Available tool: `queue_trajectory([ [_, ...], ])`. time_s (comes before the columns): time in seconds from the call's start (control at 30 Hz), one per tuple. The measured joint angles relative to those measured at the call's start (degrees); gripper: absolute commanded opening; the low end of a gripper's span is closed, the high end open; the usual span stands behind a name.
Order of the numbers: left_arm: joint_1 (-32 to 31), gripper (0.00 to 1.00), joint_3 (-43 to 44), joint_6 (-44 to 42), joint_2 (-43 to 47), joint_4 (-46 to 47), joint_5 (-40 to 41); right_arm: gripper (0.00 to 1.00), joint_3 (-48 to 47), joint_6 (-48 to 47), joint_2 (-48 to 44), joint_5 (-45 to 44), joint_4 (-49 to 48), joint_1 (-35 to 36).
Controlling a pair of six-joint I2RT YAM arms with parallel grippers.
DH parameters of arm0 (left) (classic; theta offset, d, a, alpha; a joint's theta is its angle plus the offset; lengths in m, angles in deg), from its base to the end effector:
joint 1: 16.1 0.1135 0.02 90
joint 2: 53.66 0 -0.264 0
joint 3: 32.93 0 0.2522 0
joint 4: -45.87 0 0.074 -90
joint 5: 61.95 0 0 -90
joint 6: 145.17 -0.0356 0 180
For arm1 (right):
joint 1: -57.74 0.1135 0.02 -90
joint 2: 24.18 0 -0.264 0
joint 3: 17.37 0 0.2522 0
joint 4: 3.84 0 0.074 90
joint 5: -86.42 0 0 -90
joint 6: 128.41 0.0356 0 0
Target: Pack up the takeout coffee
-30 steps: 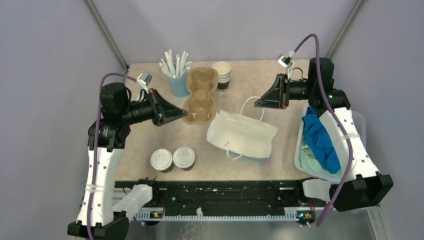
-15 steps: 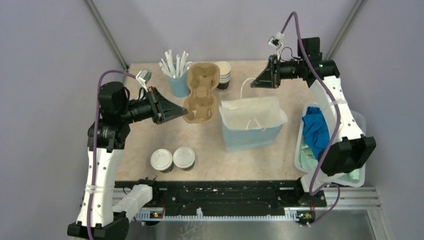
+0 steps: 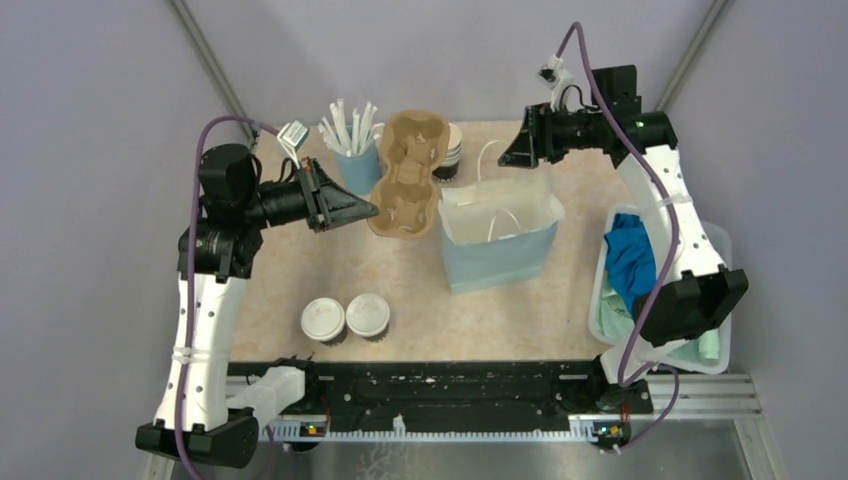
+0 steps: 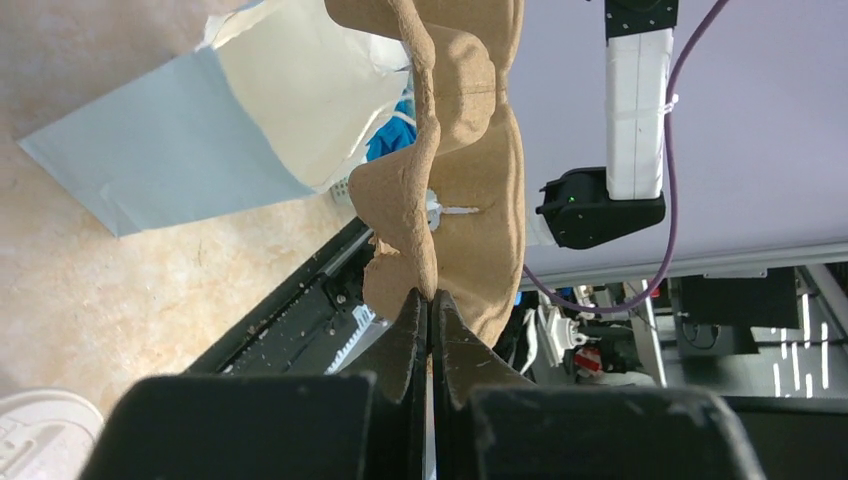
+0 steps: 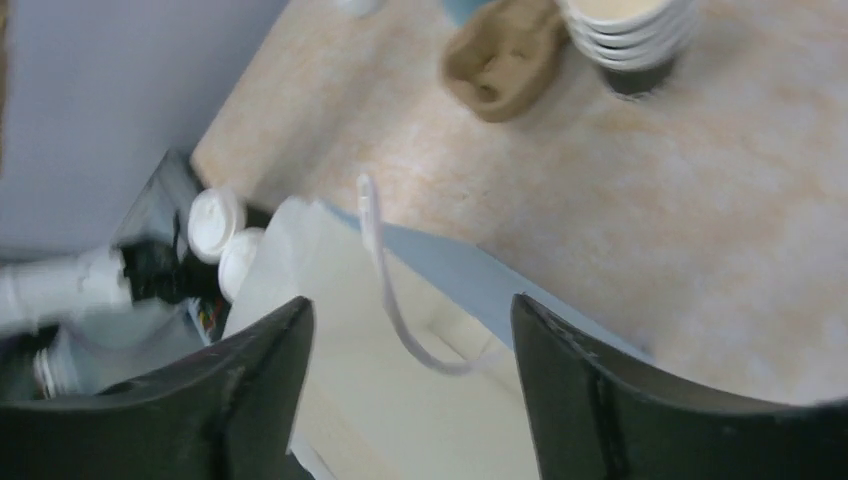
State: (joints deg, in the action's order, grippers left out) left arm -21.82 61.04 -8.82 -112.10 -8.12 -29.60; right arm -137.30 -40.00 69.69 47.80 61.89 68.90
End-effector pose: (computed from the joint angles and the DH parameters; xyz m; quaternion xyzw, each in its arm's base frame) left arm 0.1715 -0.0474 0.4555 0.0175 0.7645 -0.5763 0.2884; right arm 0.3267 0.0928 0.4263 -0.2738 0.7901 0.4230 0.3491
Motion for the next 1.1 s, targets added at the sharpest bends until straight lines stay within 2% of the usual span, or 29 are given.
queue_trajectory([
  [0.07,-0.1,0.00,0.9,-1.9,-0.5,0.1,-0.4,0.97,-0.9,4.9,-1.6,-9.7,0.8,0.0],
  [0.17,-1.7,0.00,1.8,-5.9,-0.5,-0.1,-0.3,0.99,-2.7,11.5,-6.1,-22.5,2.7,-0.2],
  [0.23,-3.9,0.00,2.3,-9.1,-0.8,-0.8,-0.3,0.95,-5.1,14.2,-8.7,-24.7,3.7,-0.6],
  [0.33,-9.1,0.00,3.7,-15.3,-1.9,-3.3,0.9,0.84,-8.8,18.9,-11.5,-21.7,2.4,-0.2],
  [0.47,-16.3,0.00,5.0,-22.4,-3.1,-7.7,3.4,0.78,-7.9,27.5,-14.3,-12.2,-2.3,0.7],
  [0.67,-19.7,0.00,5.0,-26.3,-3.2,-10.6,4.2,0.59,1.6,35.5,-15.0,-1.0,-7.3,3.2],
  [0.8,-20.5,0.00,4.9,-27.3,-3.2,-11.5,4.9,0.45,6.8,38.8,-15.0,3.1,-8.3,4.2],
  [1.1,-21.4,0.00,4.2,-28.1,-3.2,-12.2,6.0,0.46,9.8,43.4,-17.3,7.4,-11.5,4.5],
])
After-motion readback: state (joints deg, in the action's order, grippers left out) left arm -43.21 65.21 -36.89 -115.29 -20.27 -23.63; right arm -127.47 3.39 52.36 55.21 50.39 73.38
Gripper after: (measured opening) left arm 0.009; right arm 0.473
